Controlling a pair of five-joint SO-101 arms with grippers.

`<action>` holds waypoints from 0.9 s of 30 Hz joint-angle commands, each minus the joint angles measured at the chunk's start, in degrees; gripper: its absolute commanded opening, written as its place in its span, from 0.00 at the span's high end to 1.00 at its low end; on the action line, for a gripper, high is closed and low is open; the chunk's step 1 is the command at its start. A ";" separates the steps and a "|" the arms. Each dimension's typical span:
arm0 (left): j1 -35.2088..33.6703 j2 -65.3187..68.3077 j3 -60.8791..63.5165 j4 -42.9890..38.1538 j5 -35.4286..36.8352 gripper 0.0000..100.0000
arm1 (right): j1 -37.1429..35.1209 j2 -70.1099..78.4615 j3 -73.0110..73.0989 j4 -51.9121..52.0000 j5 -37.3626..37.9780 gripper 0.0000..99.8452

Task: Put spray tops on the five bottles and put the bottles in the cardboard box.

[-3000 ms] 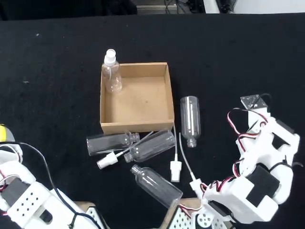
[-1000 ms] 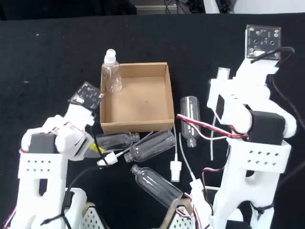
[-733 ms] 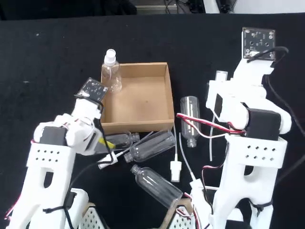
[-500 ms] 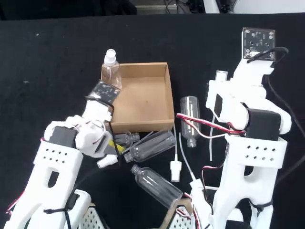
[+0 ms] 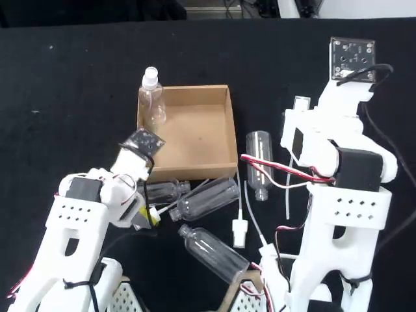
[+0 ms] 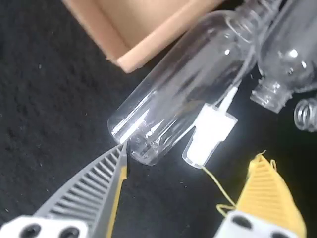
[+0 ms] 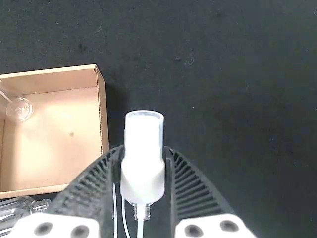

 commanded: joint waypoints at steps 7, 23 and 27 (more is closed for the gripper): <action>-1.27 0.09 -1.71 -3.96 -12.84 0.71 | -0.53 -1.80 -0.22 -1.32 -0.35 0.99; -0.84 13.19 -8.92 -3.60 -19.34 0.71 | -0.70 -1.80 -0.22 -1.14 -0.44 0.99; -0.84 13.80 -8.48 -3.60 -22.59 0.71 | -0.70 -1.80 -0.22 -1.14 -0.44 0.99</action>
